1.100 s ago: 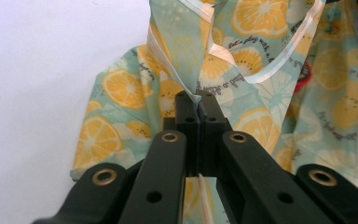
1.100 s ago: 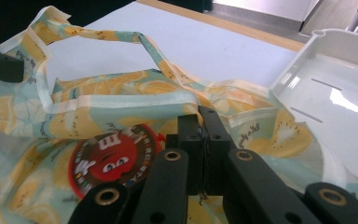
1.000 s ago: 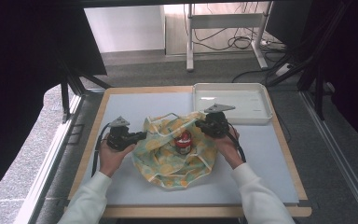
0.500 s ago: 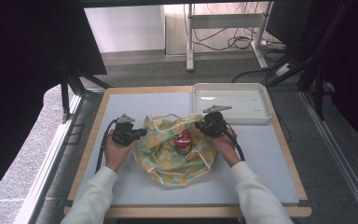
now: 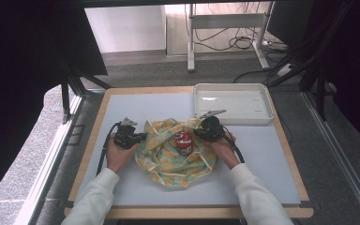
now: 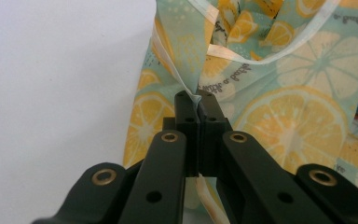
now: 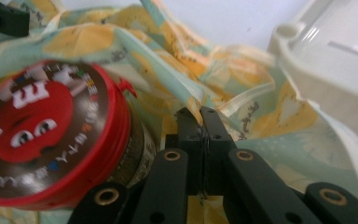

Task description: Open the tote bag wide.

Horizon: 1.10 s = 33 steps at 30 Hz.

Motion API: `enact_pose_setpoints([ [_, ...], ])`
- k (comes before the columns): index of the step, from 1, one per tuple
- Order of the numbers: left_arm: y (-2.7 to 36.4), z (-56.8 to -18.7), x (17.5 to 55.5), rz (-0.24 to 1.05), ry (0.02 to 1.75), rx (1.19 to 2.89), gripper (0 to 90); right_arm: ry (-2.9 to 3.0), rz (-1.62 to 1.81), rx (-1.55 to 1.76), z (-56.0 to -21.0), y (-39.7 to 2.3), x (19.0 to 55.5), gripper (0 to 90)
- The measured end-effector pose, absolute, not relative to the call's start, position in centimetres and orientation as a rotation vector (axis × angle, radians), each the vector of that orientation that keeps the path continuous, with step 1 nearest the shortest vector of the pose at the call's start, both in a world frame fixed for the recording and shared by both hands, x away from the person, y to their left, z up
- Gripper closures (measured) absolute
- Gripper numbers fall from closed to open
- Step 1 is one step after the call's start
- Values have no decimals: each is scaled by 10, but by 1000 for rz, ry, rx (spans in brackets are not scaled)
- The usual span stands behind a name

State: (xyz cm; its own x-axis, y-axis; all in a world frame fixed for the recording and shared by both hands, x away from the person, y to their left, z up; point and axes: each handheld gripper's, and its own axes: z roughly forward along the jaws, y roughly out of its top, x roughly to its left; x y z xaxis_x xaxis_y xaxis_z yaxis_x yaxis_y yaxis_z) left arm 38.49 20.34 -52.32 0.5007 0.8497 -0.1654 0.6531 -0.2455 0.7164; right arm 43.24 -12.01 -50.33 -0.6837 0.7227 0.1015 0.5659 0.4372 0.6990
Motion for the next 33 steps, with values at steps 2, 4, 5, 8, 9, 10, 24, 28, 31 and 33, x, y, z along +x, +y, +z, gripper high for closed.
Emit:
enact_pose_setpoints([
  [2, 203, -525, 385, 321, 1231, 1999, 900, 2501, 1064, 1146, -508, -120, 434, 879],
  [4, 203, -527, 385, 314, 1231, 2009, 900, 2517, 1043, 1156, -512, -121, 435, 879],
  [5, 204, -528, 385, 311, 1231, 2011, 900, 2525, 1034, 1159, -514, -121, 436, 879],
  [8, 207, -531, 385, 288, 1237, 2006, 900, 2542, 1014, 1169, -519, -122, 436, 879],
  [9, 207, -531, 384, 278, 1243, 2005, 900, 2548, 1003, 1165, -520, -121, 436, 879],
  [10, 208, -532, 384, 274, 1247, 2007, 900, 2553, 997, 1163, -521, -121, 436, 879],
  [24, 209, -525, 378, 317, 1234, 1933, 589, 2503, 1050, 1106, -513, -124, 430, 602],
  [28, 218, -512, 373, 343, 1209, 1868, 444, 2447, 1081, 1058, -502, -126, 425, 469],
  [31, 223, -505, 369, 334, 1201, 1838, 387, 2430, 1110, 1050, -496, -130, 423, 405],
  [33, 225, -501, 367, 324, 1197, 1828, 372, 2419, 1102, 1048, -492, -132, 421, 377],
])
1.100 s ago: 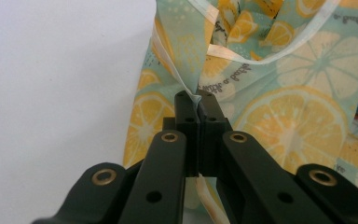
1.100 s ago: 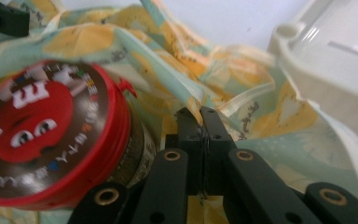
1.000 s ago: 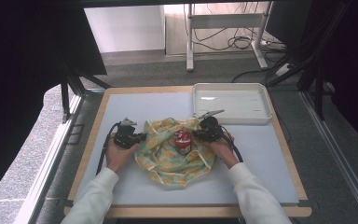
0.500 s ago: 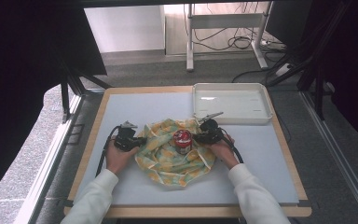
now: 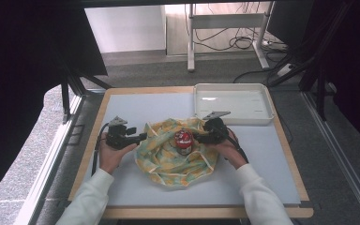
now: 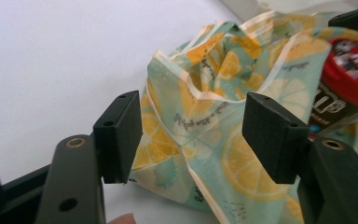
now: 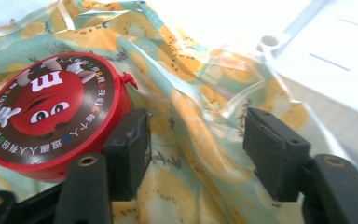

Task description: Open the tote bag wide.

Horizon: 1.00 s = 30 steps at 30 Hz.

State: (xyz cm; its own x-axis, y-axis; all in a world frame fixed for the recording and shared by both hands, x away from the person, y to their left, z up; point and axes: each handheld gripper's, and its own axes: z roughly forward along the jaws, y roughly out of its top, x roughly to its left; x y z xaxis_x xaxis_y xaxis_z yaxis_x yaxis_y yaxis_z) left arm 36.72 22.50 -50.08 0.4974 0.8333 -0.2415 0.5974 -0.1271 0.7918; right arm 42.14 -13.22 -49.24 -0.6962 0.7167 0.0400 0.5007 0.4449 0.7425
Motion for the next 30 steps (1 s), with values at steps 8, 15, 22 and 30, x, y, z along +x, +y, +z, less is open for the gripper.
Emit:
enact_pose_setpoints([
  [8, 221, -489, 356, 295, 1135, 1836, 370, 2383, 1155, 1048, -474, -143, 412, 330],
  [15, 215, -481, 344, 274, 1078, 1856, 373, 2373, 1217, 1018, -459, -150, 395, 318],
  [22, 213, -477, 333, 267, 1037, 1881, 371, 2426, 1245, 973, -453, -144, 379, 300],
  [30, 212, -477, 329, 251, 1027, 1893, 349, 2460, 1280, 926, -447, -135, 371, 287],
])
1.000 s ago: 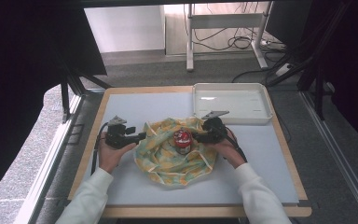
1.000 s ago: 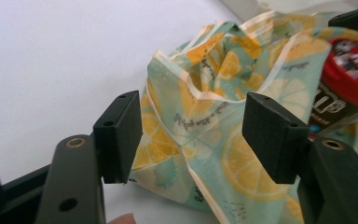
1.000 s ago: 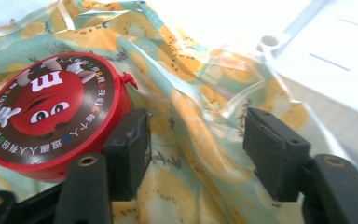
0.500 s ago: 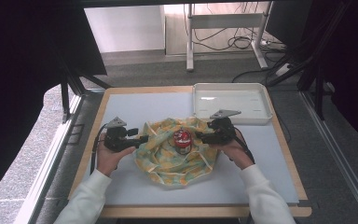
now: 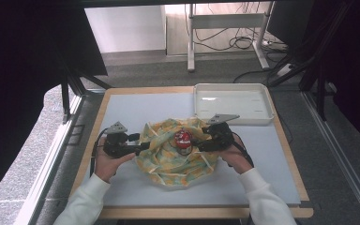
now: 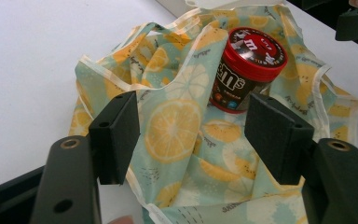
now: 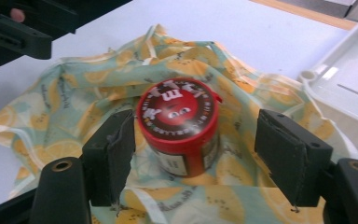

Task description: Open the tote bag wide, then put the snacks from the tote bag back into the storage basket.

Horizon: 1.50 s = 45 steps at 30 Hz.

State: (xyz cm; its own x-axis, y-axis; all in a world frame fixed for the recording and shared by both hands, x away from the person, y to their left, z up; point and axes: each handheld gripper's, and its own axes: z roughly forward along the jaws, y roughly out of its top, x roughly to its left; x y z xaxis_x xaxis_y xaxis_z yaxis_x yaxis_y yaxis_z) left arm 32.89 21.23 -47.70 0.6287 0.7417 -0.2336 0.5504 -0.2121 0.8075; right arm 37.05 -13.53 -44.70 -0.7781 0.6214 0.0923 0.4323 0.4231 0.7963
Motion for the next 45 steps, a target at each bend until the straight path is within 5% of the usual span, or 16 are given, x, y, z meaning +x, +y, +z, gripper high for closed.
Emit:
enact_pose_setpoints([
  [45, 199, -492, 335, 233, 1037, 1985, 324, 2554, 959, 970, -494, -70, 391, 189],
])
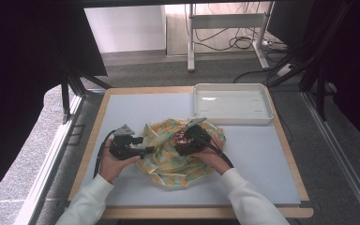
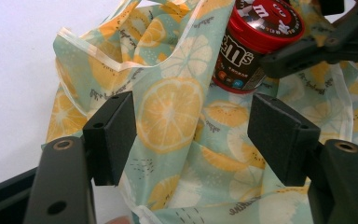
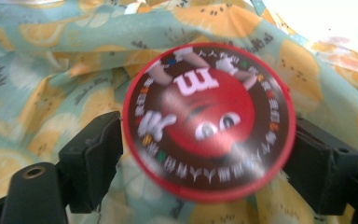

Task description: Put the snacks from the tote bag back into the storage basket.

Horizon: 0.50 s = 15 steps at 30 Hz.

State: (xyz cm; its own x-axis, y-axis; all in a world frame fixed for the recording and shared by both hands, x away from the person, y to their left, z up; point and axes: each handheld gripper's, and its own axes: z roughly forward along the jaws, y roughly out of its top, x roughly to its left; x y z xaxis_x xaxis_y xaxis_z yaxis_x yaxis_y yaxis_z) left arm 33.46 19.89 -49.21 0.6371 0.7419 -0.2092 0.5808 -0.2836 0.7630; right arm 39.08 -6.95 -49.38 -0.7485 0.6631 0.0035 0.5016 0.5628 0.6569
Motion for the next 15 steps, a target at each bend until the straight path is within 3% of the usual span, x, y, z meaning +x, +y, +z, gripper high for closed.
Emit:
enact_pose_setpoints([
  [3, 199, -493, 334, 252, 1040, 1974, 328, 2537, 965, 972, -494, -69, 392, 244],
  [15, 200, -494, 335, 257, 1040, 1977, 333, 2553, 1005, 964, -481, -76, 388, 253],
])
